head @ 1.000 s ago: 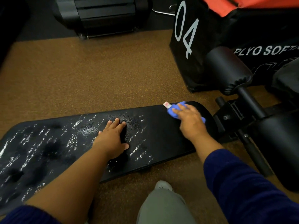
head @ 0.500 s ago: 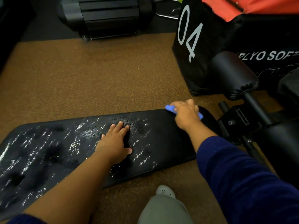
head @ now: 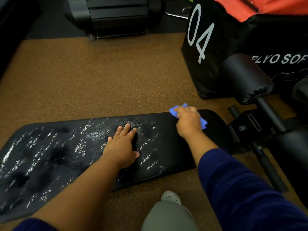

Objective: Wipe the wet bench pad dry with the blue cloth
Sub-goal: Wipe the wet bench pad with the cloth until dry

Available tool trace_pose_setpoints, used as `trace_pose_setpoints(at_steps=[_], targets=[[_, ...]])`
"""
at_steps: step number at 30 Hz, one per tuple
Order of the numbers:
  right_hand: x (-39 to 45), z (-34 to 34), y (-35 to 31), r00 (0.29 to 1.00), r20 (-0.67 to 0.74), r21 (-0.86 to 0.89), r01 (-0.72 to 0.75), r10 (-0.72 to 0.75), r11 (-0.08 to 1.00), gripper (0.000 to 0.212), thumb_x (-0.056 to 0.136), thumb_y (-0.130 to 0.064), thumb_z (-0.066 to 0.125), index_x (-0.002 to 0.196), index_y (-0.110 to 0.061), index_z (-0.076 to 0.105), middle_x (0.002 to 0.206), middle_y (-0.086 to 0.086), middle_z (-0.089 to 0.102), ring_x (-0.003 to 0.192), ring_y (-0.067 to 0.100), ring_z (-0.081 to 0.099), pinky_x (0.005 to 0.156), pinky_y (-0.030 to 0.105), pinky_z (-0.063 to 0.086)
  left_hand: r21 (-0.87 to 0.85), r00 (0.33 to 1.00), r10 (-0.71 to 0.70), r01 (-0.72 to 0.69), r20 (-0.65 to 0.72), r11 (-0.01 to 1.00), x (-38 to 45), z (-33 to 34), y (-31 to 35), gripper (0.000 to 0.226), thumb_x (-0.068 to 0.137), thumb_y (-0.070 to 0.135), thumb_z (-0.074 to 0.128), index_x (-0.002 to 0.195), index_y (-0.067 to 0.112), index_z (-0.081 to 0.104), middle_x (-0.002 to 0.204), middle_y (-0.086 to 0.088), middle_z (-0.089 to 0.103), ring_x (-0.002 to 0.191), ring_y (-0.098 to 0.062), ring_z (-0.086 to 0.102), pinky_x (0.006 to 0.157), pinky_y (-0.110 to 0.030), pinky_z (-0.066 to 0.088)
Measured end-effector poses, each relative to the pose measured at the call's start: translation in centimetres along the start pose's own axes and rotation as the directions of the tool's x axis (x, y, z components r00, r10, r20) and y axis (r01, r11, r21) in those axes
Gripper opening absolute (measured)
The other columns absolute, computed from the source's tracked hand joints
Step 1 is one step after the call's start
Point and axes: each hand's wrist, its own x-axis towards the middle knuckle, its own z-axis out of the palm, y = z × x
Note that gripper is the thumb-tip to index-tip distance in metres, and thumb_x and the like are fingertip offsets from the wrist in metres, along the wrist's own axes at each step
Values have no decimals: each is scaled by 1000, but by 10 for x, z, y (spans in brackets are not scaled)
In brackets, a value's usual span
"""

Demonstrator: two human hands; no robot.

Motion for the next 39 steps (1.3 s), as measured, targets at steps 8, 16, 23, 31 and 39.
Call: trace_pose_setpoints(at_steps=[8,16,23,31,39], targets=[[-17,40,-59,852,144,117,491,-504,863,40,90,-10,49,129,-21,54,143,4,45,127,25,37,109,32,25,-27,1000,27,-27,9,999,-1,-2,-3,93,83,40,66,153,30,5,161,7,-10,149,-19,-11,117,-54,9],[-22,45,-59,981,50,13,185,-185,983,51,87,-9,51,136,-19,43,150,6,33,140,27,20,112,37,15,-110,993,65,-76,-104,991,-18,-3,-27,92,84,48,61,153,25,5,162,7,-2,149,-14,-4,122,-40,6],[-39,36,-15,847,65,160,514,-528,843,51,72,-1,48,116,-18,65,130,11,57,124,32,48,108,30,24,40,994,-25,29,-107,999,-31,-12,-35,83,82,61,55,150,24,24,160,7,16,147,-21,11,119,-38,21],[-73,44,-40,839,107,212,505,-533,837,42,80,-5,51,118,-19,64,132,8,56,127,27,45,109,28,22,58,998,-49,47,27,997,-26,-20,-37,88,77,61,61,150,26,25,160,10,14,146,-24,16,115,-43,29],[-61,40,-23,978,57,63,196,-200,978,49,80,-2,48,126,-18,57,141,7,47,131,31,38,113,32,20,46,998,-40,38,37,998,-31,-13,-41,94,75,62,63,151,29,18,161,13,5,148,-22,6,115,-47,28]])
